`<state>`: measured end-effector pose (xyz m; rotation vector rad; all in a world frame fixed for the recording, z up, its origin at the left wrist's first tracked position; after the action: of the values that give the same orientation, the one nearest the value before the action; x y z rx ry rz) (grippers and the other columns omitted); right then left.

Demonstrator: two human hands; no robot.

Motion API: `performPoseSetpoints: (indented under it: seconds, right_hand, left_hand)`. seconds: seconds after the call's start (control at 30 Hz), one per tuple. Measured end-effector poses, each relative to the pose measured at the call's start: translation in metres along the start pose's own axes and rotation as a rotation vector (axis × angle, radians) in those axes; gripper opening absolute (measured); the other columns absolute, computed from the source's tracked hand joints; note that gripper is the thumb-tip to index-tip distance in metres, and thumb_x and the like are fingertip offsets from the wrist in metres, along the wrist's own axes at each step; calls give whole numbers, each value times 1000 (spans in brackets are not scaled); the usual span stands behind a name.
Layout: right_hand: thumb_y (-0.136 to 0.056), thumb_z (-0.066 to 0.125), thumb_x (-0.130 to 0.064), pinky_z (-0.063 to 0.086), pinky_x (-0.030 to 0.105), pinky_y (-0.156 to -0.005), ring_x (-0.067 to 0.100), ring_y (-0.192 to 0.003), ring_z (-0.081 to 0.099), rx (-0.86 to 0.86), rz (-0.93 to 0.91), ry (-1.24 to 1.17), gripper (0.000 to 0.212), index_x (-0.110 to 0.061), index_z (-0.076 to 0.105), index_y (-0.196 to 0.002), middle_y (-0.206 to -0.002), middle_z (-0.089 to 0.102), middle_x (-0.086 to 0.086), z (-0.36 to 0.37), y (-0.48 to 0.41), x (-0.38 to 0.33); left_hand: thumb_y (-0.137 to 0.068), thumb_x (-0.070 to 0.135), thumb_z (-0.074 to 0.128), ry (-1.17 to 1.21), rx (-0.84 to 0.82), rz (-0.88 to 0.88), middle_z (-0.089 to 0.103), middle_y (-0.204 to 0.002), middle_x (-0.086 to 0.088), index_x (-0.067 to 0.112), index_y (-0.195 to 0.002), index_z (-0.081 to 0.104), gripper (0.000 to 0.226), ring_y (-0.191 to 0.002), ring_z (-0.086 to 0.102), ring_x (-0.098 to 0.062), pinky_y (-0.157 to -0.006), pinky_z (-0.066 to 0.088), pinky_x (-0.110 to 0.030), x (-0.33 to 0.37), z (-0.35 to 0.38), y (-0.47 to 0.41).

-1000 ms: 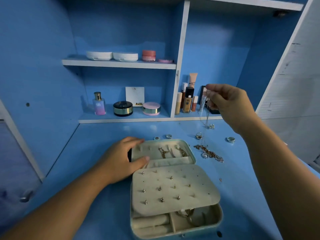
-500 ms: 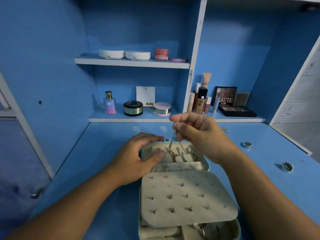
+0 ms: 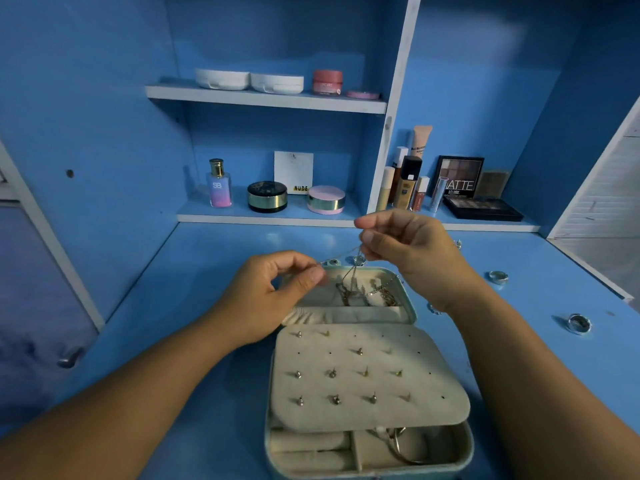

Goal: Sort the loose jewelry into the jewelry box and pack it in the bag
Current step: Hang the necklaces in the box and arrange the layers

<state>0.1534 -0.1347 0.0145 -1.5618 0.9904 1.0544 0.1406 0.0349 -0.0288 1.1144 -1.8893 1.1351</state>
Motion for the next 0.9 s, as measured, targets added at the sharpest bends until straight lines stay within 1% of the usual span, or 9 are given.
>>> performPoseSetpoints:
  seconds: [0.13,0.23,0.33,0.47,0.57,0.67,0.73,0.8,0.9]
  right_hand:
    - [-91,59,-5,54,20,-79,9,-71,63,83,19,119,14,-15,68,-96,-76,67,3,-22,-3,6]
    - [-91,59,-6,54,24,-83,9,-72,62,138,-7,145,14,-16,67,-97,-77,68,1,-36,-5,5]
    - [-91,57,-2,54,24,-83,9,-72,62,234,-59,16,17,-15,67,-96,-78,68,0,-54,-5,-2]
    - [-91,56,0,53,25,-82,12,-74,63,383,-194,-230,18,-13,66,-98,-76,70,-4,-79,-1,-16]
    - [-91,57,-2,52,28,-83,12,-73,61,466,-286,-230,16,-15,66,-96,-74,69,-7,-90,3,-23]
    - [-91,59,-3,55,27,-84,10,-74,61,491,-258,-60,18,-19,67,-95,-77,68,-5,-90,4,-24]
    - [-91,60,-6,56,31,-80,11,-74,61,463,-138,178,17,-21,67,-95,-80,67,-2,-86,2,-14]
    - [-92,60,-10,56,33,-73,19,-75,63,348,16,462,15,-22,67,-98,-85,68,3,-79,-3,3]
    - [-91,61,-13,48,15,-58,16,-73,63,153,149,727,13,-23,68,-94,-81,66,-3,-72,-9,30]
  left_hand:
    - [-86,34,58,30,79,20,74,-80,7,18,-86,69,20,-85,69,-5,-85,49,-17,4,-8,1]
    - [-85,37,58,41,156,47,73,-78,6,17,-87,68,22,-77,67,-11,-71,52,-34,7,-15,2]
    - [-86,38,58,23,171,56,73,-80,8,19,-88,68,21,-76,66,-27,-73,51,-45,6,-17,2]
    - [-85,37,58,-7,135,79,73,-78,10,22,-86,68,18,-81,68,-6,-81,51,-21,6,-13,2]
    - [-86,34,60,-16,124,86,73,-80,11,26,-88,68,11,-84,68,-5,-83,50,-17,4,-13,1]
    - [-89,24,62,-27,108,107,73,-83,11,28,-93,68,8,-85,68,-5,-83,50,-16,3,-12,1]
    - [-88,27,61,-36,85,124,73,-84,11,26,-95,68,10,-85,68,-6,-80,49,-12,6,-9,1]
    - [-86,32,59,-44,79,135,73,-84,10,24,-95,69,15,-84,68,-6,-79,46,-9,7,-9,1]
    - [-87,29,61,-68,84,138,73,-86,11,28,-94,68,11,-85,67,-6,-78,43,-6,7,-10,1]
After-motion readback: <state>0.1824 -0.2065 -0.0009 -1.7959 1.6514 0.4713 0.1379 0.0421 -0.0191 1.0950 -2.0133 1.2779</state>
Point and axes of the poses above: each hand's wrist, its own y-axis away from the middle knuckle, its own z-axis out of the palm, x = y × z, the point moved 9 cm from there along -y, towards the middle knuckle
